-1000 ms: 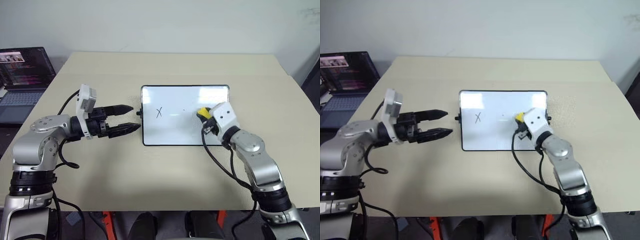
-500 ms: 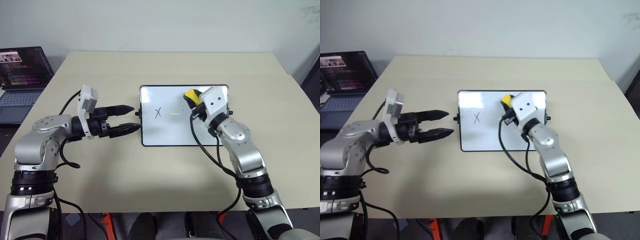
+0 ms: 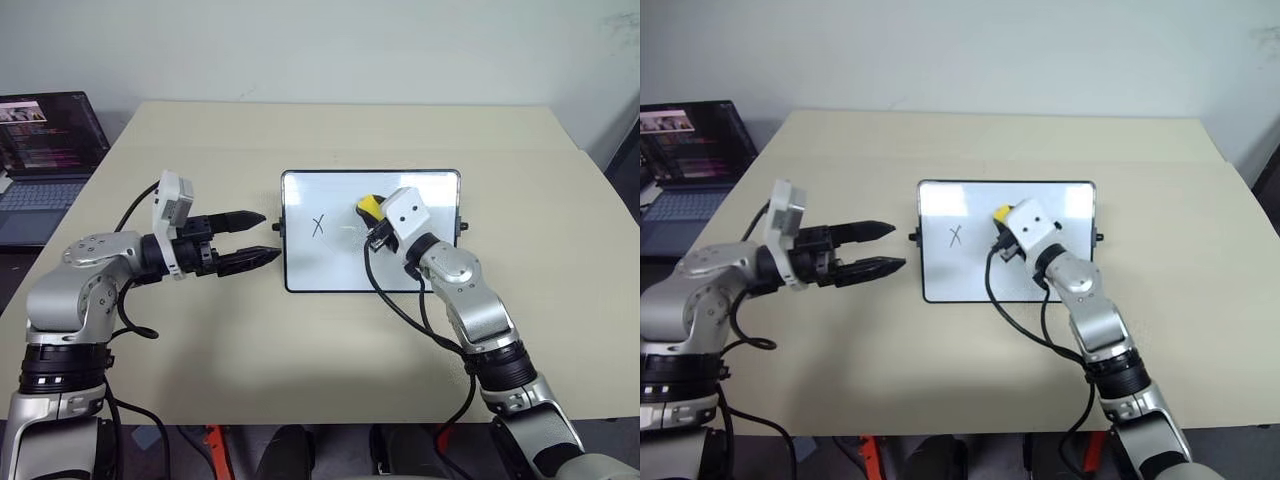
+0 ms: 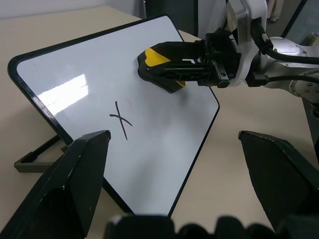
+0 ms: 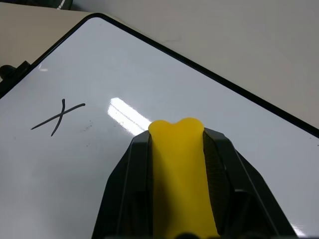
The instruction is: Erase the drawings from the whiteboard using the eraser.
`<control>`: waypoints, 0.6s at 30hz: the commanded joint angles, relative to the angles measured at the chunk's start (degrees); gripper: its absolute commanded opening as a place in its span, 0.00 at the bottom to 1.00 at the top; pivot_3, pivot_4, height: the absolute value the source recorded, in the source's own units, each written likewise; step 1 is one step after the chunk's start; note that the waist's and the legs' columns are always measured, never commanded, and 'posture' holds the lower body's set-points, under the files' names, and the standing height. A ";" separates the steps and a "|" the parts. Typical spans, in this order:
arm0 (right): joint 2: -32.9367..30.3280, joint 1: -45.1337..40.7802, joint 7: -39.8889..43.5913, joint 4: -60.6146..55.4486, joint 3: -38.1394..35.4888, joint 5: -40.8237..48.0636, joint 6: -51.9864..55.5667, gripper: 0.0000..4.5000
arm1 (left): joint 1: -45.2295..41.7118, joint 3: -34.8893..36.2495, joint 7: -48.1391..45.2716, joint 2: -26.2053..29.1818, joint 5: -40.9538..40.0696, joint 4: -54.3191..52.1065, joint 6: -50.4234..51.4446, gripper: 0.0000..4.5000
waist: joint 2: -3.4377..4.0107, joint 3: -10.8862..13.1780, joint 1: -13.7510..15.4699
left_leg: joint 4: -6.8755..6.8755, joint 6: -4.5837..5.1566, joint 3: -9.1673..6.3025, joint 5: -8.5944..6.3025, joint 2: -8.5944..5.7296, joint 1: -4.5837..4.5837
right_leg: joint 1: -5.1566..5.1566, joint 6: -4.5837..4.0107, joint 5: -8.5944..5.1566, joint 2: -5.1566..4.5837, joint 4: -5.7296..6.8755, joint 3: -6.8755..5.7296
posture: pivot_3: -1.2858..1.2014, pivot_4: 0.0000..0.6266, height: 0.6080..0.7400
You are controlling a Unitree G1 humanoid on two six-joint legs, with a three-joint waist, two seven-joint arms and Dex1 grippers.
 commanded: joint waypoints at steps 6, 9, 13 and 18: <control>-3.86 4.94 2.03 -6.73 -0.37 -0.90 5.43 0.24 | -0.82 1.09 -0.19 0.53 -0.44 -1.30 -0.69 1.00 | -0.01 -0.01 0.09 | 0.03 0.00 -0.02 0.00 -0.01 0.02 | 0.05 0.00 0.00 0.00 0.01 -0.01 | 0.52 0.24 1.00; -5.75 7.63 2.65 -10.40 -1.65 -0.39 7.75 0.24 | -0.85 0.97 -0.36 0.53 -0.43 -1.24 -0.69 1.00 | -0.01 -0.01 0.18 | 0.04 0.00 -0.04 0.00 -0.02 0.02 | 0.09 0.00 0.00 0.00 0.00 -0.02 | 0.52 0.24 1.00; -7.67 10.49 3.23 -12.93 -3.19 0.33 9.33 0.24 | -1.12 0.78 -0.55 0.50 -0.22 -0.88 -0.92 1.00 | -0.01 -0.01 0.19 | 0.06 0.01 -0.04 0.00 -0.02 0.06 | 0.12 0.01 0.00 0.00 0.01 -0.02 | 0.52 0.24 1.00; -7.42 10.70 2.10 -14.09 -7.26 3.05 10.04 0.24 | -1.73 0.50 -0.97 0.46 0.11 -0.09 -1.34 1.00 | -0.02 -0.01 0.19 | 0.07 0.01 -0.06 0.00 -0.03 0.14 | 0.25 0.01 0.00 0.00 -0.02 -0.04 | 0.52 0.24 1.00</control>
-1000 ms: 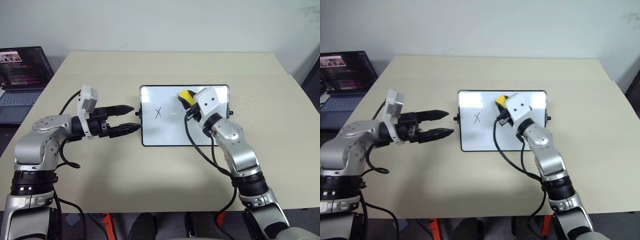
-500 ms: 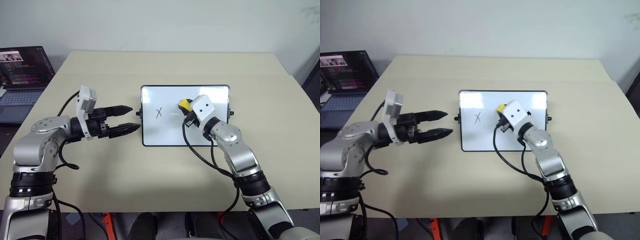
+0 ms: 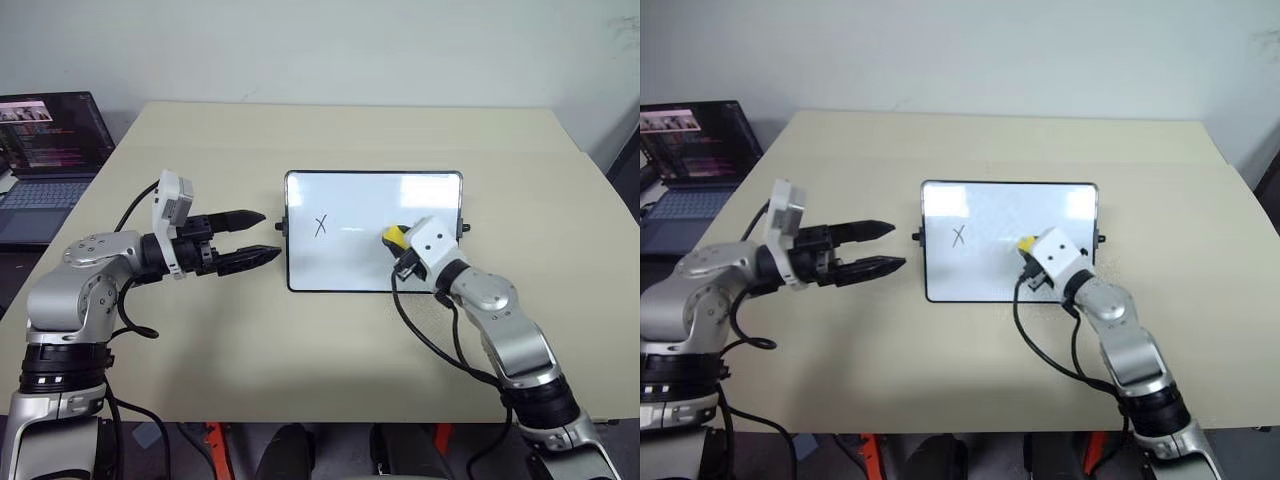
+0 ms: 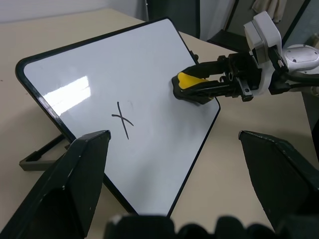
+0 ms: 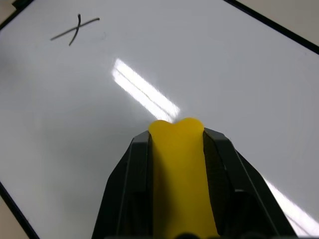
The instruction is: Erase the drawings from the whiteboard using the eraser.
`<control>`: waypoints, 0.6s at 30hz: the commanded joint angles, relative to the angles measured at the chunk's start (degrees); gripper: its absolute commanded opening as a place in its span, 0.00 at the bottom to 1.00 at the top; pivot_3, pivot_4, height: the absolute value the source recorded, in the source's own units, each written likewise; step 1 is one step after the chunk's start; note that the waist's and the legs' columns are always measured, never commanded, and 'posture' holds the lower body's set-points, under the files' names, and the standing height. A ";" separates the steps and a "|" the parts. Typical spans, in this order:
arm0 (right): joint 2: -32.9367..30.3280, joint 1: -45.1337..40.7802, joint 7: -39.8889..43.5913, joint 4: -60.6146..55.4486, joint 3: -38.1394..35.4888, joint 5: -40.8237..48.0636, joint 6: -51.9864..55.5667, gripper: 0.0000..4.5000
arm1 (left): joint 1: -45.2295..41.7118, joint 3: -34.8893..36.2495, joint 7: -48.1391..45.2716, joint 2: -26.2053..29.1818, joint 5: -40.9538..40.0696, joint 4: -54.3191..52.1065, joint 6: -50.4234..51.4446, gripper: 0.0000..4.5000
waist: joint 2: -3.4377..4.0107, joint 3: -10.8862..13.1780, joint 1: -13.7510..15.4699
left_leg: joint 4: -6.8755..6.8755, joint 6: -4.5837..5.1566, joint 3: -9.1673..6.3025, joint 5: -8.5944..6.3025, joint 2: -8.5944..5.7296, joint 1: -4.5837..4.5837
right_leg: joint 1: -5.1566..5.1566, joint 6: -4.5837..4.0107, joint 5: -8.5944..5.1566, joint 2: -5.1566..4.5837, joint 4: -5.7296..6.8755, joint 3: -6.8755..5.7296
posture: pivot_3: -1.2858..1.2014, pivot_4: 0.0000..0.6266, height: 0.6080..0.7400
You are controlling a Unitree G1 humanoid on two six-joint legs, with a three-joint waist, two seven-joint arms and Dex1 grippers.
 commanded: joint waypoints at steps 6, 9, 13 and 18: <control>4.16 -4.06 -2.78 0.20 -7.17 5.19 0.45 0.24 | -1.26 0.28 -0.99 0.04 0.21 -0.37 -1.35 1.00 | 0.01 0.01 -0.10 | -0.01 0.00 -0.01 0.00 0.02 0.02 | 0.00 0.00 0.00 0.02 0.03 -0.01 | 0.52 0.24 1.00; 4.67 -5.04 -2.39 0.18 -6.82 5.67 -0.51 0.24 | -1.29 0.30 -1.10 0.06 0.29 -0.45 -1.37 1.00 | 0.01 0.01 -0.13 | -0.03 0.00 -0.01 0.00 0.02 -0.01 | -0.03 0.00 0.00 0.02 -0.01 -0.01 | 0.52 0.24 1.00; 5.23 -5.97 -2.76 0.91 -6.29 5.74 -1.10 0.24 | 0.52 1.77 -0.55 1.03 0.07 -1.53 -1.06 1.00 | 0.01 0.01 -0.16 | -0.06 0.00 0.00 0.00 0.02 -0.03 | -0.05 0.00 0.00 0.01 -0.04 0.00 | 0.52 0.24 1.00; 6.46 -8.00 -2.94 2.48 -5.45 6.00 -1.90 0.24 | 3.59 2.80 -0.05 2.28 0.97 -3.13 -2.10 1.00 | 0.02 0.02 -0.24 | -0.07 0.00 0.00 0.00 0.03 -0.02 | -0.06 -0.01 0.00 0.01 -0.02 0.01 | 0.52 0.24 1.00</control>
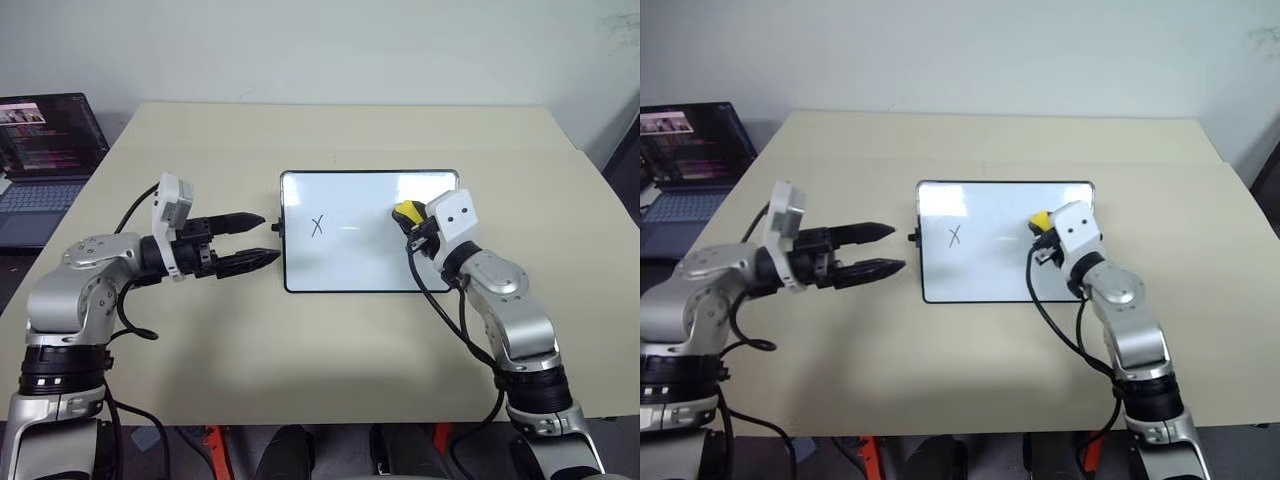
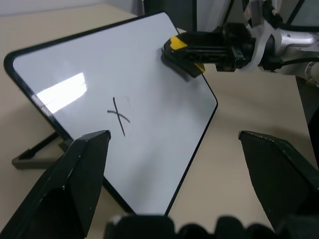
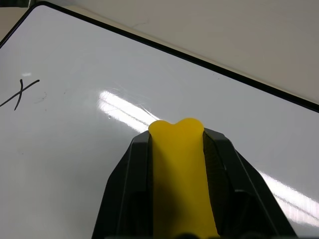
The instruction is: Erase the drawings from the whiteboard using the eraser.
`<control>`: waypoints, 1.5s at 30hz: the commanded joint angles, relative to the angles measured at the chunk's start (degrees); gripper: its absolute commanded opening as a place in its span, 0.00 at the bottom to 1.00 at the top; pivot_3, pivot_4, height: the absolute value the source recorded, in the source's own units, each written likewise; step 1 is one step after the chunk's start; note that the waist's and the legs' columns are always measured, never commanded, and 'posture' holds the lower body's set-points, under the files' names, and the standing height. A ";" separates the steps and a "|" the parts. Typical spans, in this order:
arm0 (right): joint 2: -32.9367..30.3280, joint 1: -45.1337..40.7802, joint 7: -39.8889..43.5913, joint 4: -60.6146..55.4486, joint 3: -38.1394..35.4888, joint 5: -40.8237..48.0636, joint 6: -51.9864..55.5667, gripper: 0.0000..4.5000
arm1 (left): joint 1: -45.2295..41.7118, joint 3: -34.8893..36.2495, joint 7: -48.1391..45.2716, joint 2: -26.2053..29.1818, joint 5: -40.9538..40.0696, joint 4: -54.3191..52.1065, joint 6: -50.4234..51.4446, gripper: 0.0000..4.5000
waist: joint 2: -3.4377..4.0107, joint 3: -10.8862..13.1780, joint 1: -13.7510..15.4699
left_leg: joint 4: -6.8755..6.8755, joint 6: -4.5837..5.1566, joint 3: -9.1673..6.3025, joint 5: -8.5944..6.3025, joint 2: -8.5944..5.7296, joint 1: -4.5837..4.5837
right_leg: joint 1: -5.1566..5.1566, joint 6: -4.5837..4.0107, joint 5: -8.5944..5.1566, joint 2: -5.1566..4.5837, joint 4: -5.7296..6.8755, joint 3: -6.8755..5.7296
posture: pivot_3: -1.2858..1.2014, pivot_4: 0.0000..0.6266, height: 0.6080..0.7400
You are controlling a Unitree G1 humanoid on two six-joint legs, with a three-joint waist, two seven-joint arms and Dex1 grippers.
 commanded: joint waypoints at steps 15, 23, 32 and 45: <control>5.63 -10.83 -0.38 8.06 3.01 0.53 -6.86 0.24 | 4.09 3.92 3.33 2.43 1.33 -4.65 -3.72 1.00 | 0.02 0.01 0.01 | -0.01 0.00 0.02 0.00 0.00 -0.03 | -0.08 0.00 0.00 -0.01 0.01 0.01 | 0.52 0.24 1.00; 10.68 -15.36 -2.50 10.04 5.14 0.22 -7.98 0.24 | 3.46 3.24 3.56 2.05 1.69 -4.40 -4.07 1.00 | 0.02 0.01 -0.11 | -0.04 -0.01 0.06 0.00 0.02 -0.08 | -0.21 -0.01 0.00 -0.01 0.06 0.03 | 0.52 0.24 1.00; 12.39 -17.91 -1.93 11.15 5.86 0.88 -8.19 0.24 | 3.06 2.66 3.85 1.76 1.50 -4.73 -3.89 1.00 | 0.03 0.01 -0.05 | -0.04 -0.01 0.05 0.00 0.01 -0.16 | -0.26 -0.01 0.00 -0.03 0.04 0.02 | 0.52 0.24 1.00; 13.71 -19.02 -2.03 12.32 6.22 0.88 -8.71 0.24 | 3.03 2.60 3.97 1.93 1.44 -4.77 -3.89 1.00 | 0.02 0.00 -0.12 | 0.08 -0.06 0.09 0.04 0.02 -0.75 | -0.93 -0.03 0.02 -0.03 0.23 0.03 | 0.52 0.24 1.00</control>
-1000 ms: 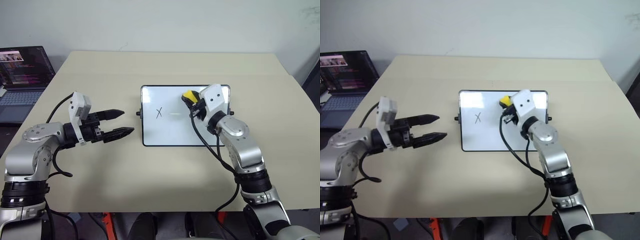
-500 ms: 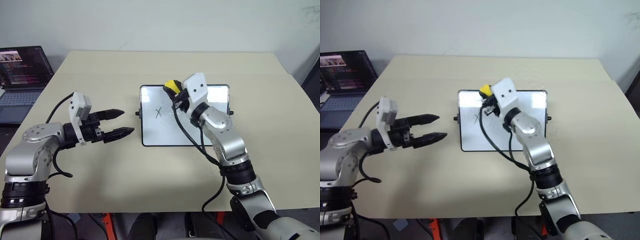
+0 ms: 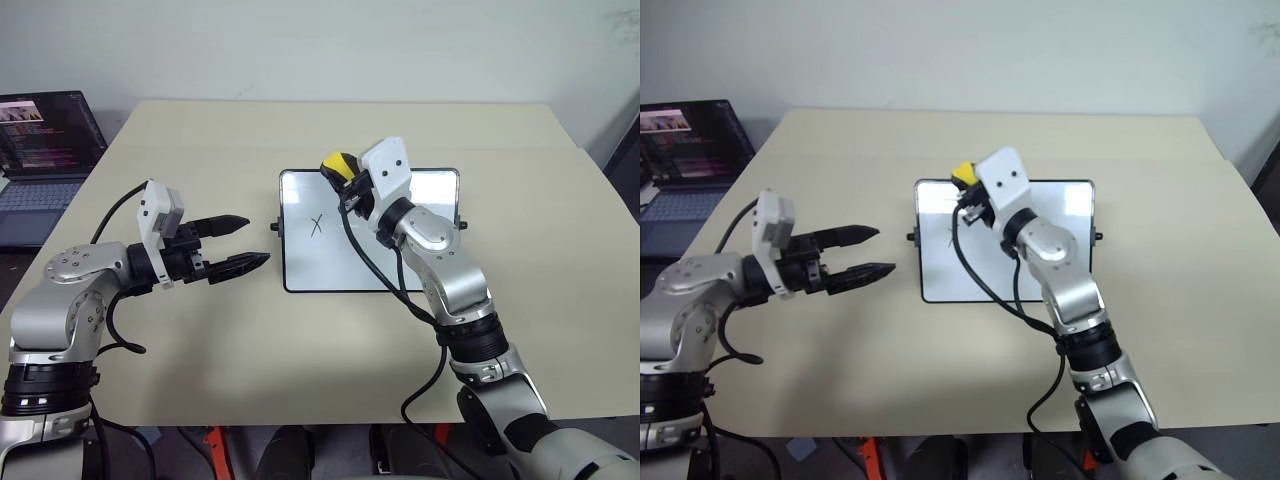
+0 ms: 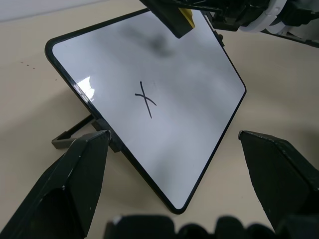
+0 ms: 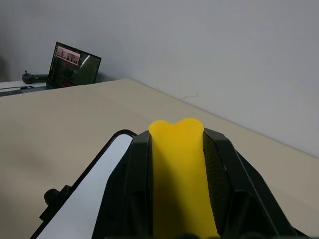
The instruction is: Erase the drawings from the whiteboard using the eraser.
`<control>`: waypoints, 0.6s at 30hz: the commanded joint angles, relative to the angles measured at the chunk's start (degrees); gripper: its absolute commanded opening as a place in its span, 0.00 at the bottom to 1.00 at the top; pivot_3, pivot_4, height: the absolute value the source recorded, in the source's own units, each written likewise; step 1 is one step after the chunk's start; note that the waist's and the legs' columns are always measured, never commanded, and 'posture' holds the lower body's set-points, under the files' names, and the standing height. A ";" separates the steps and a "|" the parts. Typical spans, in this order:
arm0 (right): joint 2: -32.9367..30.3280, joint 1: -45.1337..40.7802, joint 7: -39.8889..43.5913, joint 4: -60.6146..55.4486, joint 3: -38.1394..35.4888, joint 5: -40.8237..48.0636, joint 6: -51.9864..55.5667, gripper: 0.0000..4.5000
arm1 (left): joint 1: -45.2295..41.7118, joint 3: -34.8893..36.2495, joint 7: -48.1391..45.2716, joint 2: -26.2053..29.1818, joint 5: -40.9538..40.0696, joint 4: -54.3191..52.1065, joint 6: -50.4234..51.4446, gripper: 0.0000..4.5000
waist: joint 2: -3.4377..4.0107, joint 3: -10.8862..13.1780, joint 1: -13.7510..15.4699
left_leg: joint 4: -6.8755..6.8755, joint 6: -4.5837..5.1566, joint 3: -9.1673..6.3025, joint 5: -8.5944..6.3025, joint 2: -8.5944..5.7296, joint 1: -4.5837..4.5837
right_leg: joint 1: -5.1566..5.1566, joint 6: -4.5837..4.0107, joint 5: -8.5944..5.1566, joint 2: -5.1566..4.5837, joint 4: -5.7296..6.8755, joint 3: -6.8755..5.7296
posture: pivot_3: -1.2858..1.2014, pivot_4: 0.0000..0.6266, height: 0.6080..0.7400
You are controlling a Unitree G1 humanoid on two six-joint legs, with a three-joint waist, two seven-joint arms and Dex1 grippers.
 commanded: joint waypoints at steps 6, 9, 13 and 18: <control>1.19 -1.49 0.47 2.48 1.76 -0.71 -4.61 0.24 | -0.86 0.33 -0.51 0.62 -0.05 -1.09 -0.49 1.00 | 0.00 0.00 -0.03 | -0.01 -0.19 0.02 0.10 0.00 -0.18 | -0.13 0.00 0.00 0.00 -0.08 0.01 | 0.52 0.24 1.00; 1.51 -1.86 0.42 4.06 2.51 -1.10 -5.83 0.24 | -1.11 0.16 -0.84 0.75 0.12 -0.79 -0.69 1.00 | 0.00 0.00 -0.05 | -0.01 -0.18 0.02 0.10 0.00 -0.18 | -0.13 0.00 0.00 0.00 -0.09 0.00 | 0.52 0.24 1.00; 1.47 -2.25 0.87 6.47 3.99 -2.47 -7.21 0.24 | -2.08 0.01 -1.44 0.95 0.47 0.09 -0.89 1.00 | 0.00 0.00 -0.06 | -0.01 -0.19 0.02 0.11 -0.01 -0.18 | -0.13 0.00 0.00 0.00 -0.08 0.00 | 0.52 0.24 1.00; 0.74 -2.06 2.34 10.31 7.10 -5.35 -8.83 0.24 | -1.90 -0.02 -1.80 0.68 0.72 -0.03 -1.11 1.00 | 0.00 0.00 -0.34 | -0.01 -0.19 0.03 0.11 -0.01 -0.18 | -0.13 0.00 0.00 0.00 -0.07 0.00 | 0.52 0.24 1.00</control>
